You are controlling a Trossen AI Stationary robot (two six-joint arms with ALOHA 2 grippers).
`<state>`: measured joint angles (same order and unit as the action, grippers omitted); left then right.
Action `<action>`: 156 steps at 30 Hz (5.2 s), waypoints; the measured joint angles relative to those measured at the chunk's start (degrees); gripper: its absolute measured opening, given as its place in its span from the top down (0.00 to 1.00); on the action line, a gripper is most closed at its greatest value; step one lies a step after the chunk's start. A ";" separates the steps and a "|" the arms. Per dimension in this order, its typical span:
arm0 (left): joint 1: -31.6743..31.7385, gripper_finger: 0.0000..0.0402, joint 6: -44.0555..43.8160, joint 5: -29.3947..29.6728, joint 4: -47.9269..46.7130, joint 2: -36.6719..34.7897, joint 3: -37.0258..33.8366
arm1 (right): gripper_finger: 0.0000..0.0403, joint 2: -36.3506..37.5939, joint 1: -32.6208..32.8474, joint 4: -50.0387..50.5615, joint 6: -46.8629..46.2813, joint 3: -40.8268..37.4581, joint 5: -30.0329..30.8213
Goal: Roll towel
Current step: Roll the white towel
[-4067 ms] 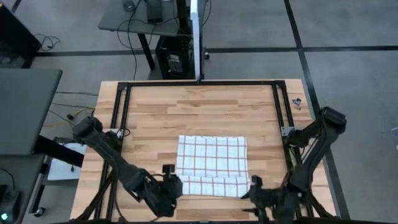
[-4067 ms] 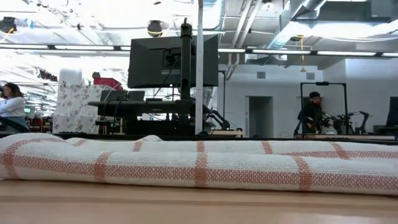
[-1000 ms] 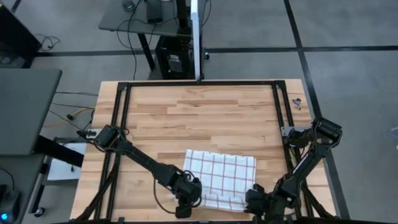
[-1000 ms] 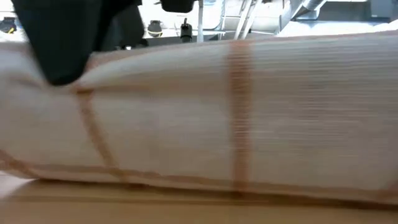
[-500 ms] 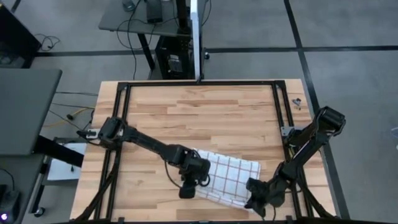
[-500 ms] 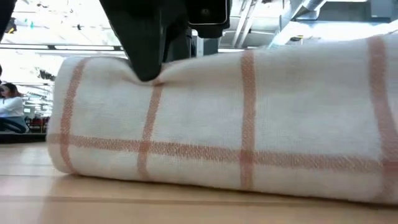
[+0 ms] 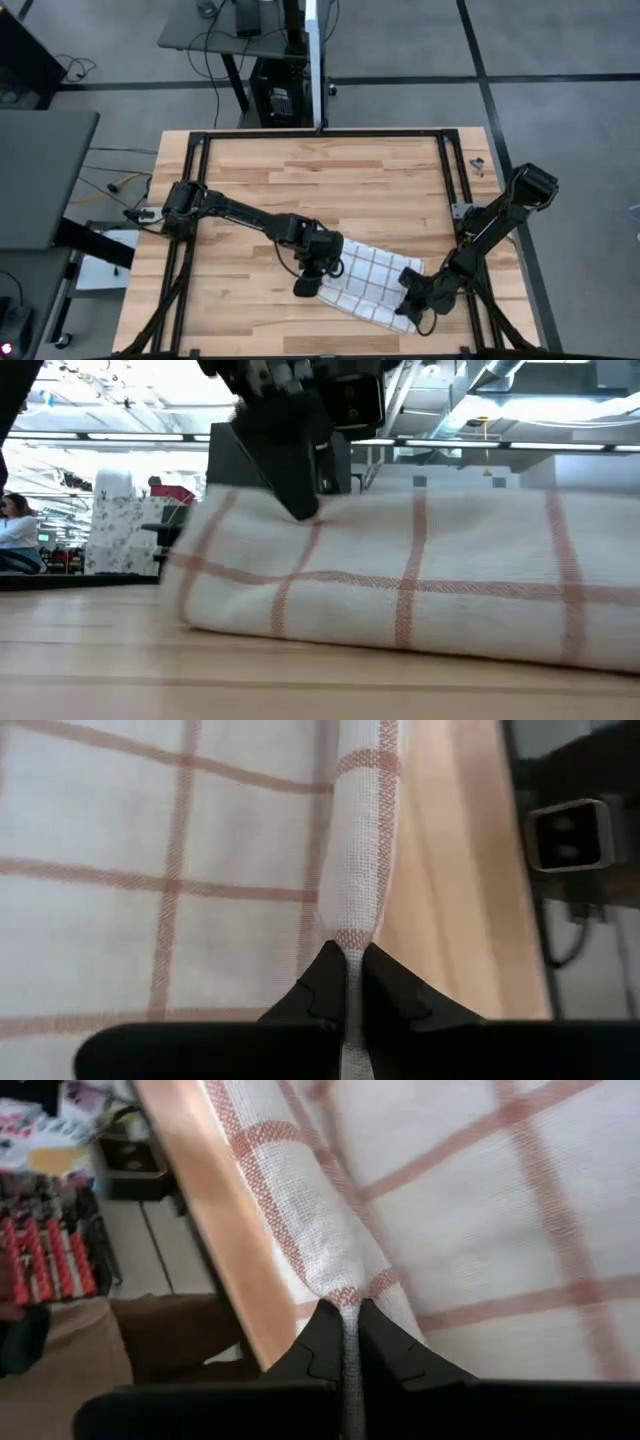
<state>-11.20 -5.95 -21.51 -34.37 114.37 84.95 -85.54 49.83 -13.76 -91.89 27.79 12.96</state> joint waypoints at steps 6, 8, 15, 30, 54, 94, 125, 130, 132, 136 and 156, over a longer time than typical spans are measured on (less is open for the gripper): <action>1.21 0.99 0.41 4.75 -1.16 0.00 0.04 | 1.00 0.00 -1.56 0.90 -0.22 -1.18 0.10; 1.31 0.99 0.48 7.06 -1.42 0.00 0.04 | 1.00 0.00 -1.67 1.35 -0.20 -1.18 0.12; 1.42 0.99 0.47 10.40 -1.41 0.00 0.04 | 0.99 0.00 -1.67 1.40 0.21 -1.18 0.19; 1.46 0.74 -1.89 13.83 -3.21 0.00 0.04 | 0.75 3.77 -1.67 4.97 0.01 -1.18 0.10; 2.93 0.73 0.83 14.60 -7.77 -0.44 3.31 | 0.87 6.52 -3.43 -6.61 8.76 0.55 2.08; -9.16 0.73 -35.30 29.19 10.48 -4.89 -17.05 | 1.00 -7.80 -12.65 -2.67 19.40 0.80 -10.45; -11.23 0.73 -27.73 27.66 10.17 -5.03 -16.96 | 1.00 1.14 -19.97 7.54 31.85 0.48 -23.37; -11.57 0.73 -28.20 29.29 3.65 -5.00 -16.62 | 1.00 -1.77 -18.28 8.05 29.37 0.81 -23.31; -11.80 0.73 -28.23 29.50 1.26 -5.01 -16.59 | 1.00 -1.70 -17.30 9.39 28.68 0.88 -22.74; -12.04 0.73 -28.14 29.72 0.10 -4.92 -16.70 | 1.00 -0.18 -16.64 10.55 27.42 0.80 -22.87; -10.42 0.73 -15.67 29.11 -1.07 -14.85 -6.79 | 1.00 12.48 -19.61 -8.52 16.30 0.61 -17.60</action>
<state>-21.62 -21.63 7.60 -35.44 99.52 78.15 -73.06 30.22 -22.28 -75.59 28.40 -4.64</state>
